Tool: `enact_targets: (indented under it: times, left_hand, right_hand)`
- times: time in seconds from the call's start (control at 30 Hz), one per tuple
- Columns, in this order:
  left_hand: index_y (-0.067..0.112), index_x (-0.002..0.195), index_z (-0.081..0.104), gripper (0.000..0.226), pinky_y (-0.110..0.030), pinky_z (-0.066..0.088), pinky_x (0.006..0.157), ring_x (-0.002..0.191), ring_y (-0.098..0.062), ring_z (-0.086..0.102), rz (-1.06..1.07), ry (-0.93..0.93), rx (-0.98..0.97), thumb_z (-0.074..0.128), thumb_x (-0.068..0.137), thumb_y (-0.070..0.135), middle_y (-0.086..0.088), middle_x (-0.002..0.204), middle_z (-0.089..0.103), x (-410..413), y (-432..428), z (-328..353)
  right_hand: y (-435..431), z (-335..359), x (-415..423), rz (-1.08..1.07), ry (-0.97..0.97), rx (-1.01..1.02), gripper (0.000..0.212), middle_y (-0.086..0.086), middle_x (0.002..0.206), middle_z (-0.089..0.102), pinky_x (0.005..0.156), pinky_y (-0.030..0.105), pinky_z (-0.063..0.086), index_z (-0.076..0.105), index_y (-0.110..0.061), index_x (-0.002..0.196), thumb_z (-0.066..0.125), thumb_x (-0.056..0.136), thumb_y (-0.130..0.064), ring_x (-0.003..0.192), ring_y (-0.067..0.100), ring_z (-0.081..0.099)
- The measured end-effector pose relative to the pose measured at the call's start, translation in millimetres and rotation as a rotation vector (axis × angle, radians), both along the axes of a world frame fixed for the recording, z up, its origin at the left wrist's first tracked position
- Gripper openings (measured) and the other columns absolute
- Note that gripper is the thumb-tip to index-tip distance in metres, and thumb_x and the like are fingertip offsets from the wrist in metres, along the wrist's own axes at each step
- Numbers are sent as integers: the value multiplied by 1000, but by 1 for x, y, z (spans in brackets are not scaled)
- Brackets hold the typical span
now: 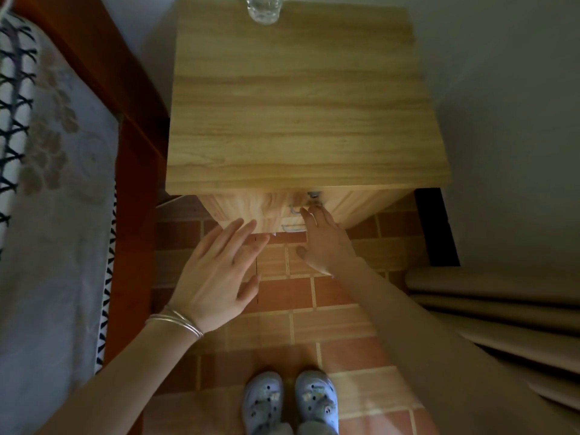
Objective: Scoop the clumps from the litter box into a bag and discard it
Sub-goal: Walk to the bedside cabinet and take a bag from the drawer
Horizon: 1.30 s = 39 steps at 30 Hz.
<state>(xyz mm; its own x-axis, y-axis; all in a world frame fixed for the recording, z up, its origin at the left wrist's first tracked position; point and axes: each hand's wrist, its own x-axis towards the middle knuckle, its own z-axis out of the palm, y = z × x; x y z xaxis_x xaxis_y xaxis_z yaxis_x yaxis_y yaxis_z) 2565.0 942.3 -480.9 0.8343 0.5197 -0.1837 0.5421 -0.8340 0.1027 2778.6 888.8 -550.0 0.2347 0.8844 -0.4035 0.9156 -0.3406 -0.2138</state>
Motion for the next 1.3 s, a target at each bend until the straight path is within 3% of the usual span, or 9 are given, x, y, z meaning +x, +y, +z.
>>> enact_targets:
  times: [0.1, 0.37, 0.6, 0.67, 0.77, 0.9, 0.97, 1.07, 1.3]
  left_hand:
    - [18, 137, 43, 62, -44, 29, 108, 133, -27, 37, -4, 1, -21, 50, 82, 44, -10, 143, 41, 2, -6, -2]
    - [18, 135, 44, 57, -45, 28, 109, 135, -26, 33, -54, -42, -28, 38, 84, 43, -10, 145, 38, 8, -21, -3]
    - [15, 138, 40, 68, -47, 28, 110, 138, -28, 28, -19, -108, -2, 63, 76, 33, -13, 148, 34, 10, -20, -1]
    - [15, 138, 41, 70, -47, 30, 109, 136, -27, 31, -9, -87, -5, 66, 75, 32, -12, 146, 38, 11, -21, -4]
    - [14, 136, 43, 75, -46, 34, 106, 130, -27, 42, -13, -26, -25, 73, 70, 33, -11, 137, 48, 11, -25, -16]
    - [15, 132, 47, 81, -46, 39, 103, 122, -26, 50, -42, 20, -55, 81, 61, 37, -10, 130, 55, 15, -33, -32]
    - [14, 130, 51, 79, -45, 39, 102, 120, -26, 53, -37, 4, -49, 81, 61, 35, -10, 129, 56, 18, -37, -34]
    - [13, 130, 52, 76, -44, 40, 101, 118, -25, 54, -10, -34, -30, 80, 62, 32, -10, 128, 56, 19, -41, -34]
    - [13, 130, 51, 75, -45, 41, 101, 117, -26, 55, -9, -50, -21, 80, 64, 32, -10, 127, 57, 16, -40, -35]
  right_hand:
    - [-8, -1, -2, 6, 1, 13, 78, 5, 153, 14, 108, 42, 29, 11, -14, 147, 53, 87, -41, 143, 21, 5]
    - [-42, 1, -17, 23, 0, 43, 77, 5, 154, 14, 114, 39, 20, 11, -14, 148, 53, 88, -40, 144, 20, 4]
    - [-77, -6, -30, 32, 34, -55, 78, 4, 157, 0, 116, 42, 17, 3, -17, 149, 49, 90, -41, 144, 21, -5]
    - [-89, -9, -34, 47, 30, -94, 77, 5, 156, 8, 113, 42, 20, 7, -15, 149, 50, 90, -41, 144, 23, 3]
    - [-105, -19, -41, 74, -30, -71, 77, 9, 143, 39, 103, 41, 36, 33, -9, 142, 63, 79, -42, 134, 27, 36]
    - [-115, -22, -46, 68, -29, 28, 80, 10, 141, 44, 99, 39, 42, 43, -9, 137, 71, 70, -43, 130, 27, 42]
    - [-126, -13, -51, 81, -12, 139, 72, 7, 134, 51, 90, 33, 49, 50, -14, 129, 72, 67, -40, 121, 22, 51]
    - [-145, 9, -56, 103, 22, 368, 44, 3, 124, 55, 88, 31, 47, 49, -16, 122, 50, 80, -29, 110, 15, 46]
    - [-117, 37, -18, -27, -5, 534, 38, 5, 121, 56, 90, 33, 44, 50, -15, 122, 42, 85, -23, 110, 15, 47]
